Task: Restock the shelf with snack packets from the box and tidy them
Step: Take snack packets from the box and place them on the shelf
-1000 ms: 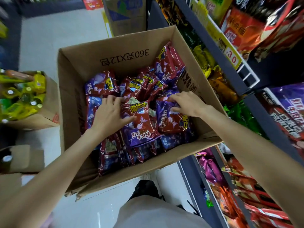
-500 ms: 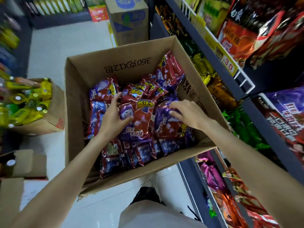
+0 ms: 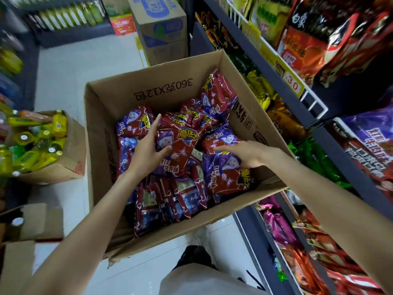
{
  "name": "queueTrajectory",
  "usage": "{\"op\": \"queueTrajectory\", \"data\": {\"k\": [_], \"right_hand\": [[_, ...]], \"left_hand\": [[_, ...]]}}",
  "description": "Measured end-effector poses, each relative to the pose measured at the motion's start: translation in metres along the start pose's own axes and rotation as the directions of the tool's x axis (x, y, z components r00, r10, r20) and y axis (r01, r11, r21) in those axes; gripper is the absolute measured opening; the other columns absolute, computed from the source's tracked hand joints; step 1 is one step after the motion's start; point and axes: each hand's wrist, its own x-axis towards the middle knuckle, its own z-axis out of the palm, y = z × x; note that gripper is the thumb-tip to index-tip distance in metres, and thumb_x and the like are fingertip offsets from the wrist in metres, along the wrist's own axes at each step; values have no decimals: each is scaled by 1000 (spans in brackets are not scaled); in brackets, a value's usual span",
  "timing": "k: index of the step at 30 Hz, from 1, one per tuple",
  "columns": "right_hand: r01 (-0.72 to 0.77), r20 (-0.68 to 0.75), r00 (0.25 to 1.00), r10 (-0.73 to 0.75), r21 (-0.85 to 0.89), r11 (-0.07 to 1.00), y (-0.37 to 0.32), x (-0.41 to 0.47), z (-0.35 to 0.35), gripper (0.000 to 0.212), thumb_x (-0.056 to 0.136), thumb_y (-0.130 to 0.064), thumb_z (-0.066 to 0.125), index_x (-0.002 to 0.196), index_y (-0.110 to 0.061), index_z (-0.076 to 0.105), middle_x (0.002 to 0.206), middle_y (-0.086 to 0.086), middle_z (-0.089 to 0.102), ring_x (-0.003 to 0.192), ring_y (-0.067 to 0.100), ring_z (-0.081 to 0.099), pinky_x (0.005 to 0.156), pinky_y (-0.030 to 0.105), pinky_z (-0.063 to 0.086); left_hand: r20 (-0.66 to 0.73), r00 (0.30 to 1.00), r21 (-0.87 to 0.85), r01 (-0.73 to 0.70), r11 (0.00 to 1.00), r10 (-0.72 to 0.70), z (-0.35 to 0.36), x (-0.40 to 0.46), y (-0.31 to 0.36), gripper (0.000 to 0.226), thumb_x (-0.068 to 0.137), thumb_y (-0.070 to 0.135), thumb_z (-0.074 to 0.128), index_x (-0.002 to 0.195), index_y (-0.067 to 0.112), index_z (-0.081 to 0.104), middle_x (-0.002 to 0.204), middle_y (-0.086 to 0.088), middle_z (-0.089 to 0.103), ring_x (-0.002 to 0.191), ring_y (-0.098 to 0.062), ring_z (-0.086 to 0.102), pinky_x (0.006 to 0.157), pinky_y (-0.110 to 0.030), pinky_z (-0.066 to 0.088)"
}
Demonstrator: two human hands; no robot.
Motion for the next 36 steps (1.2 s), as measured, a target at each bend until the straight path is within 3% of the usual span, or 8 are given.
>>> {"op": "queueTrajectory", "data": {"k": [3, 7, 11, 15, 20, 26, 31, 36], "right_hand": [[-38, -84, 995, 45, 87, 995, 10, -12, -9, 42, 83, -21, 72, 123, -17, 60, 116, 10, 62, 99, 22, 60, 83, 36, 52], [11, -206, 978, 17, 131, 991, 15, -43, -11, 28, 86, -35, 66, 110, -22, 65, 140, 0, 43, 126, 22, 41, 102, 40, 38], [188, -498, 861, 102, 499, 846, 4, -92, -16, 20, 83, -25, 71, 94, -31, 55, 88, -14, 62, 70, -3, 55, 68, 34, 42], [377, -692, 604, 395, 685, 624, -6, -161, -16, 39, 73, -30, 78, 96, -30, 47, 93, -10, 67, 83, 0, 64, 77, 19, 48], [535, -751, 180, 636, 617, 577, -7, -257, -7, 18, 80, -28, 73, 89, -25, 59, 77, -18, 63, 74, -4, 56, 73, 13, 42], [263, -654, -94, 750, 711, 653, 15, -368, 34, 19, 88, -35, 58, 105, -27, 52, 79, -28, 59, 69, -18, 54, 65, 3, 37], [110, -574, -145, 806, 800, 589, 40, -458, 73, 14, 94, -31, 53, 107, -25, 52, 81, -20, 60, 64, -17, 58, 53, 2, 41], [-1, -575, -27, 818, 818, 575, 71, -518, 86, 27, 93, -37, 51, 117, -24, 55, 87, -17, 63, 70, -16, 60, 58, 3, 44]], "left_hand": [[-29, 999, -51, 36, 998, -37, 2, 0, 1, 68, 83, 12, 70, 141, 13, 34, 116, 8, 50, 90, 5, 52, 69, 4, 38], [-67, 998, -86, -28, 996, 22, 0, 0, -1, 34, 82, 19, 71, 112, 13, 56, 98, 12, 62, 86, 2, 61, 69, -6, 46], [-165, 964, -130, -230, 964, 208, -12, 1, 28, 21, 86, 18, 65, 101, 27, 53, 89, 28, 61, 82, 9, 58, 71, -8, 42], [-257, 902, -186, -398, 898, 347, -15, 3, 89, 24, 91, 12, 60, 99, 32, 49, 91, 25, 60, 82, 10, 54, 74, -6, 39], [-225, 863, -381, -504, 775, 451, 9, -5, 175, 25, 92, 5, 56, 109, 21, 47, 93, 13, 58, 84, 10, 55, 78, -9, 42], [-111, 802, -515, -551, 656, 587, 70, -23, 266, 45, 89, 28, 61, 126, 41, 41, 122, 3, 56, 110, -10, 55, 99, -31, 44], [43, 778, -652, -454, 608, 627, 149, -53, 341, 43, 87, 22, 60, 124, 32, 40, 111, 10, 59, 98, 1, 59, 88, -16, 45], [163, 770, -577, -433, 692, 617, 240, -72, 394, 50, 91, 18, 61, 135, 23, 37, 124, 7, 56, 110, -6, 55, 99, -23, 39]]}}
